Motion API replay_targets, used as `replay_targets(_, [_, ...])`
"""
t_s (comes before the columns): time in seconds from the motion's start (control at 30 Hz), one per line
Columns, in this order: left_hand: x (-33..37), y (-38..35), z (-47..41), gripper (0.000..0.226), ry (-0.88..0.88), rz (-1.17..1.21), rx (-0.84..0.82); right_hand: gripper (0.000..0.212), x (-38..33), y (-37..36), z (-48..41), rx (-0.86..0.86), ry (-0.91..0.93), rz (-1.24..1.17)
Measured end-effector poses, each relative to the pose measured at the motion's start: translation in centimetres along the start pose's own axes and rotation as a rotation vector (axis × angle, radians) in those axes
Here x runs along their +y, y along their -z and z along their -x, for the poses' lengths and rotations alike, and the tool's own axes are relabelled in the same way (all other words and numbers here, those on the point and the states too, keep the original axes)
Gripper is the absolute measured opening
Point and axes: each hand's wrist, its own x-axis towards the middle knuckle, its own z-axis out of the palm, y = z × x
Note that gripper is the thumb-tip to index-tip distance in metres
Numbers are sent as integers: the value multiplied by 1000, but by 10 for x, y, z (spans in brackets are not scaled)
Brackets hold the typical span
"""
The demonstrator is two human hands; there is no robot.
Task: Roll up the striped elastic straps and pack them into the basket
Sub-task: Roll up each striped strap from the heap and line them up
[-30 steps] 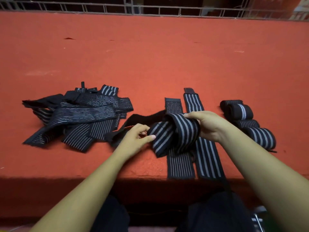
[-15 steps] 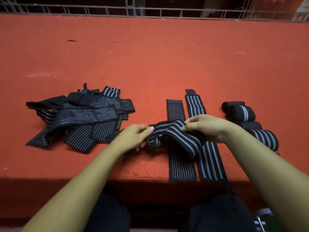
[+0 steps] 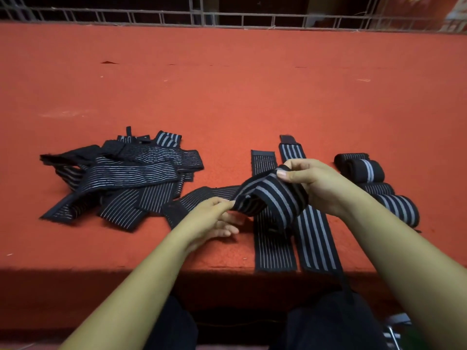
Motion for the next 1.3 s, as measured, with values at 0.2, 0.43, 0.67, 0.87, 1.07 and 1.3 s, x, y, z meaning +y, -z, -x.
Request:
replay_targets(0.2, [21, -1, 0, 2, -180, 394, 194, 31, 1, -3, 11, -80, 39, -17])
replay_targets(0.43, [33, -28, 20, 29, -177, 206, 14, 41, 4, -21, 11, -77, 284, 385])
replay_targets(0.67, [28, -22, 17, 32, -203, 561, -110, 29, 4, -32, 11, -129, 343, 379])
replay_targets(0.87, [20, -30, 19, 38, -121, 747, -302, 13, -7, -41, 3, -29, 429, 491])
replay_targets(1.07, [14, -37, 13, 22, -107, 480, -164, 6, -17, -41, -3, 64, 514, 821])
replay_targets(1.3, [37, -37, 21, 45, -249, 211, -111, 4, -10, -43, -2, 197, 655, 1153])
